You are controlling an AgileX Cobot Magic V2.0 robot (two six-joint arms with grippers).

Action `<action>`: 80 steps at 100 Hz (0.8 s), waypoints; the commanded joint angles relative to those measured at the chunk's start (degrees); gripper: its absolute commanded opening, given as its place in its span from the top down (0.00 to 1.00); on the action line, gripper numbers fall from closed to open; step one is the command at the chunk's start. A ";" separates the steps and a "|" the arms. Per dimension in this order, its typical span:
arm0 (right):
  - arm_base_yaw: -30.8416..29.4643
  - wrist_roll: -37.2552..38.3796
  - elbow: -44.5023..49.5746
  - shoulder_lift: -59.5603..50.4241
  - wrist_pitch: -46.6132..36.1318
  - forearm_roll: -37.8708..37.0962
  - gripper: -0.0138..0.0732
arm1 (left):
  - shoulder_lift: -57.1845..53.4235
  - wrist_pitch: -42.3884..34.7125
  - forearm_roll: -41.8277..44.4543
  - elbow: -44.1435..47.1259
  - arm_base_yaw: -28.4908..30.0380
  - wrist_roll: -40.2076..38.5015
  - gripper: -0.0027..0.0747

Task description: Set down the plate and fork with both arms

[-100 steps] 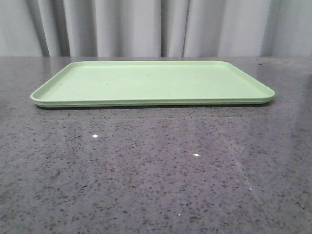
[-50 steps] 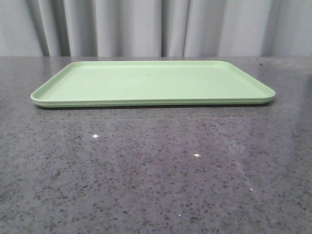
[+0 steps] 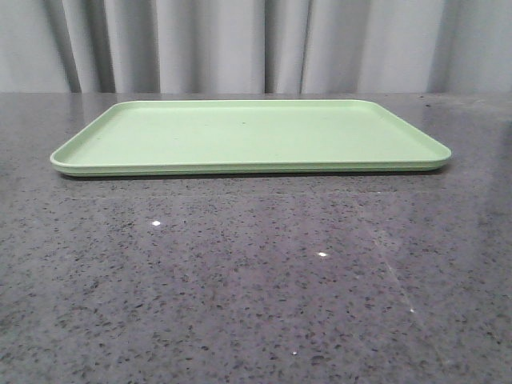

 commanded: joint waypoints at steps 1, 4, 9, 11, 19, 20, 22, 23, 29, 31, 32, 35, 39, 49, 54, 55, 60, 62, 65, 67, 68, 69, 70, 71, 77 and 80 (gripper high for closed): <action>-0.34 -0.62 -2.05 0.72 -3.50 0.07 0.62 | 0.70 -3.39 -1.33 -1.99 -0.46 -0.36 0.48; -0.34 -0.62 -2.05 0.72 -3.55 0.07 0.54 | 0.70 -3.39 -1.33 -1.99 -0.46 -0.36 0.39; -0.34 -0.62 -2.05 0.72 -3.62 0.07 0.47 | 0.70 -3.39 -1.33 -1.99 -0.46 -0.36 0.26; -0.34 -0.62 -2.05 0.72 -3.62 0.07 0.44 | 0.70 -3.39 -1.33 -1.99 -0.46 -0.36 0.23; -0.34 -0.62 -2.05 0.72 -3.68 0.07 0.37 | 0.70 -4.01 -1.33 -1.99 -0.46 -0.36 0.18; -0.34 -0.62 -2.05 0.72 -3.70 0.07 0.37 | 0.70 -4.01 -1.33 -1.99 -0.46 -0.36 0.18; -0.34 -0.62 -2.05 0.72 -3.75 0.07 0.37 | 0.70 -4.05 -1.33 -1.99 -0.46 -0.36 0.18; -0.34 -0.62 -2.05 0.72 -3.75 0.07 0.37 | 0.70 -4.05 -1.33 -1.99 -0.46 -0.36 0.18; -0.34 -0.62 -2.05 0.72 -3.85 0.07 0.36 | 0.70 -4.03 -1.33 -1.99 -0.46 -0.36 0.19; -0.34 -0.62 -2.05 0.72 -3.85 0.07 0.36 | 0.70 -3.91 -1.43 -1.99 -0.46 -0.36 0.19; -0.34 -0.62 -2.05 0.72 -3.85 0.07 0.36 | 0.70 -3.91 -1.42 -1.99 -0.46 -0.36 0.19; -0.34 -0.62 -2.05 0.72 -3.85 0.07 0.36 | 0.70 -3.91 -1.42 -1.99 -0.46 -0.36 0.19; -0.34 -0.62 -2.05 0.72 -3.85 0.07 0.36 | 0.70 -3.91 -1.42 -1.99 -0.46 -0.36 0.19; -0.34 -0.62 -2.05 0.72 -3.85 0.07 0.36 | 0.70 -3.81 -1.42 -1.99 -0.36 -0.36 0.19; -0.34 -0.62 -2.05 0.72 -3.85 0.07 0.36 | 0.70 -3.83 -1.42 -1.99 -0.36 -0.36 0.19; -0.34 -0.62 -2.05 0.72 -3.85 0.07 0.36 | 0.70 -3.83 -1.30 -1.99 -0.36 -0.36 0.19; -0.34 -0.62 -2.05 0.72 -3.85 0.07 0.36 | 0.96 -3.83 -0.83 -1.99 -0.36 -0.41 0.19; -0.34 -0.62 -2.05 0.72 -3.85 0.07 0.36 | 1.23 -3.83 -0.50 -1.99 -0.36 -0.59 0.19; -0.34 -0.62 -2.05 0.72 -3.85 0.07 0.36 | 1.55 -3.83 0.38 -1.99 -0.36 -1.46 0.19; -0.34 -0.62 -2.05 0.72 -3.85 0.07 0.36 | 1.90 -3.83 1.24 -1.99 -0.36 -1.46 0.19; -0.34 -0.62 -2.05 0.72 -3.85 0.07 0.36 | 2.00 -3.83 1.54 -1.99 -0.36 -1.83 0.19; -0.34 -0.62 -2.05 0.72 -3.85 0.07 0.36 | 2.20 -3.83 2.20 -1.99 -0.36 -1.99 0.19; -0.34 -0.62 -2.05 0.72 -3.85 0.07 0.36 | 2.33 -3.83 2.51 -1.99 -0.36 -2.21 0.19; -0.34 -0.62 -2.05 0.72 -3.85 0.07 0.36 | 2.61 -3.83 2.89 -1.99 -0.36 -2.69 0.19; -0.34 -0.62 -2.05 0.72 -3.85 0.07 0.36 | 3.78 -3.68 6.25 -1.99 -0.36 -4.43 0.19; -0.34 -0.62 -2.05 0.72 -3.85 0.07 0.36 | 4.57 -3.54 7.58 -1.99 -0.36 -5.11 0.19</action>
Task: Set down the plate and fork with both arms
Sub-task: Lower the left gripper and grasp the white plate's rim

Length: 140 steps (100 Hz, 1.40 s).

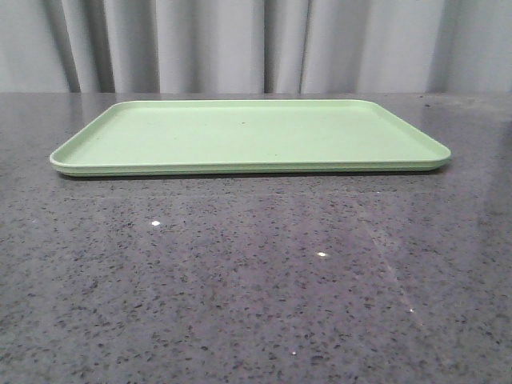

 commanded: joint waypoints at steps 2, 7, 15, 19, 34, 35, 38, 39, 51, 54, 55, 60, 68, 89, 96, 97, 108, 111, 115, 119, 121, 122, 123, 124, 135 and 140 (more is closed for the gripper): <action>-0.34 -0.31 -2.05 0.72 -3.93 -0.01 0.36 | 2.53 -3.35 4.69 -1.99 -0.36 -2.96 0.19; -0.34 -0.31 -2.05 0.72 -3.93 -0.01 0.36 | 3.61 -3.35 6.12 -1.99 -0.36 -3.56 0.19; -0.34 -0.31 -2.05 0.72 -3.93 -0.01 0.36 | 5.38 -3.35 7.80 -1.99 -0.36 -3.59 0.19; -0.34 -0.31 -2.05 0.72 -3.93 -0.01 0.36 | 6.28 -3.35 8.63 -1.99 -0.36 -3.97 0.19; -0.34 -0.31 -2.05 0.72 -3.88 -0.01 0.36 | 8.72 -3.35 13.89 -1.99 -0.26 -7.52 0.19; -0.34 -0.31 -2.05 0.72 -3.88 -0.01 0.36 | 8.80 -3.35 14.15 -1.99 -0.14 -7.82 0.19; -0.34 -0.31 -2.05 0.72 -3.88 -0.01 0.36 | 9.16 -3.35 14.94 -1.99 0.35 -8.08 0.19; -0.34 -0.31 -2.05 0.72 -3.88 -0.01 0.36 | 9.13 -3.35 15.12 -1.99 0.50 -8.08 0.19; -0.34 -0.31 -2.05 0.72 -3.88 -0.01 0.36 | 9.65 -3.35 16.00 -2.11 4.94 -8.08 0.19; -0.34 -0.31 -2.05 0.72 -3.88 -0.01 0.36 | 9.65 -3.35 16.31 -2.23 6.73 -8.08 0.19; -0.34 -0.31 -2.05 0.72 -3.88 -0.01 0.36 | 9.65 -3.35 16.42 -2.33 7.10 -8.08 0.19; -0.34 -0.31 -2.05 0.72 -3.88 -0.01 0.36 | 9.65 -3.35 16.99 -2.59 9.88 -7.97 0.19; -0.34 -0.31 -2.05 0.72 -3.88 -0.01 0.36 | 9.65 -3.35 17.14 -3.19 13.70 -7.85 0.19; -0.34 -0.31 -2.05 0.72 -3.88 -0.01 0.36 | 14.40 -2.34 18.12 -5.16 16.81 -7.85 0.19; -0.34 -0.31 -2.05 0.72 -3.88 -0.01 0.36 | 17.35 -1.96 18.90 -6.27 16.81 -7.85 0.19; -0.34 -0.31 -2.05 0.72 -3.88 -0.01 0.36 | 17.67 -1.96 19.17 -6.55 16.81 -7.85 0.19; -0.34 -0.31 -2.05 0.72 -3.75 -0.01 0.36 | 22.63 -1.81 19.38 -8.82 16.81 -7.09 0.19; -0.34 -0.31 -2.05 0.72 -3.68 -0.01 0.36 | 23.88 -1.61 18.81 -9.75 16.81 -6.37 0.19; -0.34 -0.31 -2.05 0.72 -3.68 -0.01 0.36 | 25.78 -1.18 17.93 -10.73 16.81 -5.19 0.19; -0.34 -0.31 -2.05 0.72 -3.68 -0.01 0.36 | 27.23 -0.92 16.52 -11.82 16.81 -3.76 0.19; -0.34 -0.31 -2.05 0.72 -3.68 -0.01 0.36 | 28.06 -0.79 15.93 -12.32 16.81 -3.30 0.19; -0.34 -0.31 -2.05 0.72 -3.68 -0.01 0.36 | 28.57 -0.79 15.76 -12.49 16.81 -2.91 0.19; -0.34 -0.31 -2.05 0.72 -3.68 -0.01 0.36 | 28.82 -0.69 15.50 -12.79 16.81 -2.70 0.19; -0.34 -0.31 -2.05 0.72 -3.68 -0.01 0.36 | 29.32 -0.64 15.33 -12.92 16.81 -2.24 0.19; -0.34 -0.31 -2.05 0.72 -3.68 -0.01 0.36 | 32.27 1.26 14.44 -14.72 16.81 -0.66 0.19; -0.34 -0.31 -2.05 0.72 -3.68 -0.01 0.36 | 33.14 1.54 14.29 -14.83 16.81 -0.27 0.19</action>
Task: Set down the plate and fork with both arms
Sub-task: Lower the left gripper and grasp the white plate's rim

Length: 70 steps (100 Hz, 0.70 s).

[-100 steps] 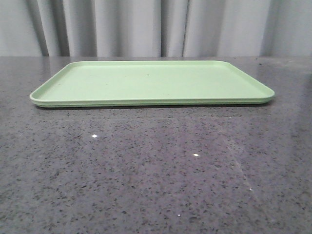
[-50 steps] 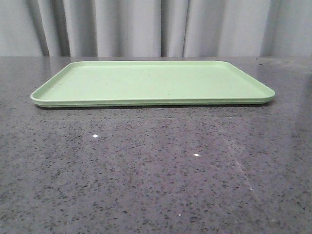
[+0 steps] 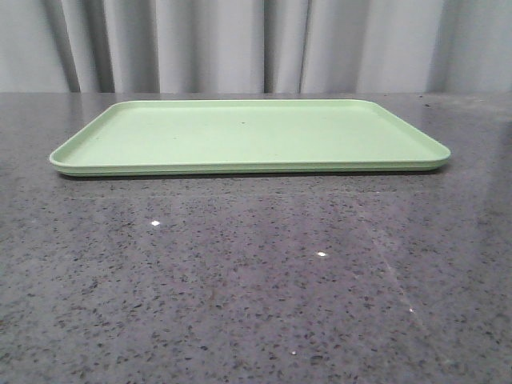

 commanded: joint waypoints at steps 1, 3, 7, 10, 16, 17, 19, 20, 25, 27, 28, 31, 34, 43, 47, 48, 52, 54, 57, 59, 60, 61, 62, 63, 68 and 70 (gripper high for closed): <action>-0.34 -0.31 -2.05 0.72 -3.68 -0.01 0.36 | 0.87 -1.13 -0.46 -2.49 0.08 1.15 0.19; -0.34 -0.31 -2.05 0.72 -3.68 -0.01 0.36 | 1.22 -1.13 -0.46 -2.49 0.08 1.15 0.19; -0.34 -0.31 -2.05 0.72 -3.68 -0.01 0.36 | 1.81 -1.25 -0.46 -2.49 0.08 1.24 0.19; -0.34 -0.31 -2.05 0.72 -3.68 -0.01 0.36 | 2.38 -1.39 -0.46 -2.49 0.08 1.24 0.19; -0.34 -0.31 -2.05 0.72 -3.68 -0.01 0.36 | 3.12 -1.71 -0.46 -2.49 0.08 1.24 0.19; -0.34 -0.31 -2.05 0.72 -3.68 -0.01 0.36 | 3.25 -1.84 -0.46 -2.49 0.08 1.24 0.19; -0.34 -0.31 -2.05 0.72 -3.68 -0.01 0.36 | 3.47 -1.94 -0.46 -2.49 0.08 1.24 0.19; -0.34 -0.31 -2.05 0.72 -3.68 -0.01 0.36 | 3.59 -1.94 -0.46 -2.49 0.08 1.24 0.19; -0.34 -0.31 -2.05 0.72 -3.68 -0.01 0.36 | 4.29 -2.05 -0.46 -2.49 0.08 1.24 0.19; -0.34 -0.31 -2.05 0.72 -3.68 -0.01 0.36 | 4.45 -2.19 -0.46 -2.49 0.08 1.24 0.19; -0.34 -0.31 -2.05 0.72 -3.68 -0.01 0.36 | 4.62 -2.30 -0.46 -2.49 0.08 1.24 0.19; -0.34 -0.31 -2.05 0.72 -3.68 -0.01 0.36 | 5.11 -2.47 -0.46 -2.49 0.08 1.24 0.19; -0.34 -0.31 -2.05 0.72 -3.68 -0.01 0.36 | 5.53 -2.71 -0.46 -2.49 0.08 1.24 0.19; -0.34 -0.31 -2.05 0.72 -3.68 -0.01 0.36 | 7.25 -3.67 -0.73 -2.49 0.71 1.24 0.19; -0.34 -0.31 -2.05 0.72 -3.68 -0.01 0.36 | 7.94 -4.06 -1.47 -2.49 1.21 1.24 0.19; -0.34 -0.31 -2.05 0.72 -3.68 -0.01 0.36 | 8.22 -4.06 -1.71 -2.49 1.40 1.24 0.19; -0.34 -0.31 -2.05 0.72 -3.68 -0.01 0.36 | 9.00 -4.37 -2.21 -2.49 2.01 1.24 0.19; -0.34 -0.31 -2.05 0.72 -3.68 -0.01 0.36 | 9.24 -4.54 -2.50 -2.49 2.20 1.37 0.19; -0.34 -0.31 -2.05 0.72 -3.68 -0.01 0.36 | 9.70 -4.85 -2.80 -2.49 2.44 1.38 0.19; -0.34 -0.31 -2.05 0.72 -3.68 -0.01 0.36 | 9.90 -5.00 -2.90 -2.49 2.47 1.38 0.19; -0.34 -0.31 -2.05 0.72 -3.68 -0.01 0.36 | 9.88 -5.12 -2.90 -2.49 2.47 1.38 0.19; -0.34 -0.31 -2.05 0.72 -3.68 -0.01 0.36 | 10.05 -5.26 -2.94 -2.49 2.58 1.51 0.19; -0.34 -0.31 -2.05 0.72 -3.68 -0.01 0.36 | 10.22 -5.32 -2.94 -2.49 2.58 1.51 0.19; -0.34 -0.31 -2.05 0.72 -3.68 -0.01 0.36 | 10.37 -5.38 -3.05 -2.49 2.69 1.51 0.19; -0.34 -0.31 -2.05 0.72 -3.68 -0.01 0.36 | 10.62 -5.74 -3.34 -2.49 2.69 1.62 0.19; -0.34 -0.31 -2.05 0.72 -3.68 -0.01 0.36 | 10.94 -5.87 -3.34 -2.49 2.69 1.59 0.19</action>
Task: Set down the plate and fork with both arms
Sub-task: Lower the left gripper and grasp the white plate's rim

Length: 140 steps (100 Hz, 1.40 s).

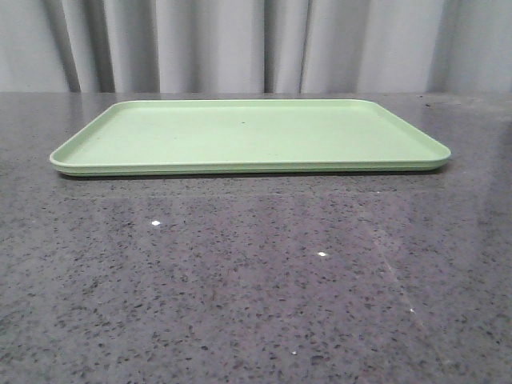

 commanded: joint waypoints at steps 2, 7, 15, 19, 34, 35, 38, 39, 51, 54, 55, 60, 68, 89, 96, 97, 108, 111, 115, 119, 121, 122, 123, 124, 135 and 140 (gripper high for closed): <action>-0.34 -0.31 -2.05 0.72 -3.68 -0.01 0.36 | -0.52 -3.02 -0.67 -2.00 0.15 0.20 0.19; -0.34 -0.31 -2.05 0.72 -3.68 -0.01 0.36 | -0.02 -3.37 -0.94 -2.00 0.15 0.20 0.19; -0.34 -0.31 -2.05 0.72 -3.68 -0.01 0.36 | 1.14 -3.50 -0.94 -2.00 0.15 0.20 0.19; -0.34 -0.31 -2.05 0.72 -3.68 -0.01 0.36 | 1.58 -3.50 -0.94 -2.00 0.15 0.20 0.19; -0.34 -0.31 -2.05 0.72 -3.68 -0.01 0.36 | 3.17 -3.63 -0.94 -2.00 0.15 0.20 0.19; -0.34 -0.31 -2.05 0.72 -3.68 -0.01 0.36 | 3.17 -3.63 -0.94 -2.00 0.15 0.20 0.19; -0.34 -0.31 -2.05 0.72 -3.68 -0.01 0.36 | 3.41 -3.63 -0.94 -2.00 0.15 0.20 0.19; -0.34 -0.31 -2.05 0.72 -3.68 -0.01 0.36 | 3.42 -3.63 -0.94 -2.00 0.15 0.20 0.19; -0.34 -0.31 -2.05 0.72 -3.68 -0.01 0.36 | 3.52 -3.63 -0.94 -2.00 0.15 0.20 0.19; -0.34 -0.31 -2.05 0.72 -3.68 -0.01 0.36 | 3.52 -3.63 -0.94 -2.00 0.15 0.20 0.19; -0.34 -0.31 -2.05 0.72 -3.68 -0.01 0.36 | 3.52 -3.63 -0.94 -2.00 0.15 0.20 0.20; -0.34 -0.31 -2.05 0.72 -3.68 -0.01 0.36 | 3.52 -3.53 -0.94 -2.00 0.15 0.20 0.22; -0.34 -0.31 -2.05 0.72 -3.68 -0.01 0.36 | 3.52 -3.53 -0.94 -2.00 0.15 0.20 0.29; -0.34 -0.31 -2.05 0.72 -3.68 -0.01 0.36 | 3.52 -3.53 -0.94 -2.00 0.15 0.20 0.48; -0.34 -0.31 -2.05 0.72 -3.68 -0.01 0.36 | 3.52 -3.45 -0.94 -2.00 0.15 0.20 0.52; -0.34 -0.31 -2.05 0.72 -3.68 -0.01 0.36 | 3.52 -3.45 -0.94 -2.00 0.15 0.20 0.53; -0.34 -0.31 -2.05 0.72 -3.68 -0.01 0.36 | 3.52 -3.45 -0.94 -2.00 0.15 0.20 0.57; -0.34 -0.31 -2.05 0.72 -3.68 -0.01 0.36 | 3.52 -3.45 -0.94 -2.00 0.15 0.20 0.58; -0.34 -0.31 -2.05 0.72 -3.68 -0.01 0.36 | 3.52 -3.41 -0.94 -2.00 0.15 0.20 0.61; -0.34 -0.31 -2.05 0.72 -3.68 -0.01 0.36 | 3.52 -3.31 -0.94 -2.00 0.15 0.20 0.63; -0.34 -0.31 -2.05 0.72 -3.68 -0.01 0.36 | 3.52 -3.20 -0.94 -2.00 0.15 0.20 0.65; -0.34 -0.31 -2.05 0.72 -3.68 -0.01 0.36 | 3.52 -3.20 -0.94 -2.00 0.15 0.20 0.65; -0.34 -0.31 -2.05 0.72 -3.68 -0.01 0.36 | 3.52 -3.20 -0.94 -2.00 0.15 0.20 0.66; -0.34 -0.31 -2.05 0.72 -3.68 -0.01 0.36 | 3.52 -3.20 -0.94 -2.00 0.15 0.20 0.66; -0.34 -0.31 -2.05 0.72 -3.68 -0.01 0.36 | 3.52 -2.72 -0.83 -2.00 0.15 0.20 0.75; -0.34 -0.31 -2.05 0.72 -3.68 -0.01 0.36 | 3.52 -2.49 -0.71 -2.00 0.15 0.20 0.78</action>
